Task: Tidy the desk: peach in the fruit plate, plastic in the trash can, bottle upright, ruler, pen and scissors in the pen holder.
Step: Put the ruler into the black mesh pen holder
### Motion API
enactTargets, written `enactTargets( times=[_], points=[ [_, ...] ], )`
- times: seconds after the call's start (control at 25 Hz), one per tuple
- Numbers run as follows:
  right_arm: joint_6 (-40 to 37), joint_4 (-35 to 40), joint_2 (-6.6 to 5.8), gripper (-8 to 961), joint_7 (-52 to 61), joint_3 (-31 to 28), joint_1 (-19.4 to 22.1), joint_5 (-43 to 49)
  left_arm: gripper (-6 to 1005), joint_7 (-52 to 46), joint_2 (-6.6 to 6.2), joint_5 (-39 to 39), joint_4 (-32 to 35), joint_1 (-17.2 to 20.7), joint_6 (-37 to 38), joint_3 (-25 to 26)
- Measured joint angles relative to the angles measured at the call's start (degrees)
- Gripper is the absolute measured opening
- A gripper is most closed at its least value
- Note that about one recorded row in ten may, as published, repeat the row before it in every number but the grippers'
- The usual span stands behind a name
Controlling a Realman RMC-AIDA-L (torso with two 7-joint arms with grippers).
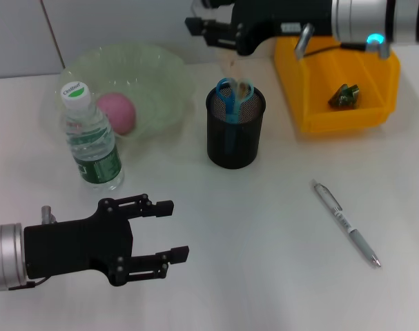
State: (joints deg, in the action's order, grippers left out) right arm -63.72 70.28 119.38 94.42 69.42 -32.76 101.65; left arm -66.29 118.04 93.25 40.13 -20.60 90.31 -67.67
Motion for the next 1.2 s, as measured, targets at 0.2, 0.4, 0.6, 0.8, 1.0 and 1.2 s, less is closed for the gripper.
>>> enactTargets(
  times=[0.2, 0.4, 0.6, 0.8, 1.0, 1.2],
  points=[
    [1.25, -7.96, 0.01, 410, -10.49, 0.44, 0.81, -10.34, 739, 0.11, 0.04, -0.07, 0.04, 0.10, 1.30, 0.59],
    [1.36, -12.91, -0.06, 421, -18.50, 0.50, 0.91, -17.54, 739, 0.11, -0.01, -0.09, 0.04, 0.02, 1.51, 0.62],
    [1.56, -14.85, -0.05, 432, -20.89, 0.61, 0.70, -18.09, 739, 0.06, 0.00, -0.07, 0.03, 0.05, 1.68, 0.62],
    [1.64, -17.82, -0.05, 443, -24.52, 0.63, 0.58, -20.64, 739, 0.03, 0.00, 0.09, -0.22, 0.14, 1.70, 0.64],
    [1.68, -20.08, -0.08, 454, -26.22, 0.37, 0.29, -21.69, 739, -0.29, -0.06, 0.21, -0.33, 0.14, 1.61, 0.75],
    [1.75, -21.62, -0.08, 464, -27.58, 0.07, 0.24, -21.74, 739, -0.41, -0.08, 0.24, -0.31, 0.12, 1.58, 0.79]
  ],
)
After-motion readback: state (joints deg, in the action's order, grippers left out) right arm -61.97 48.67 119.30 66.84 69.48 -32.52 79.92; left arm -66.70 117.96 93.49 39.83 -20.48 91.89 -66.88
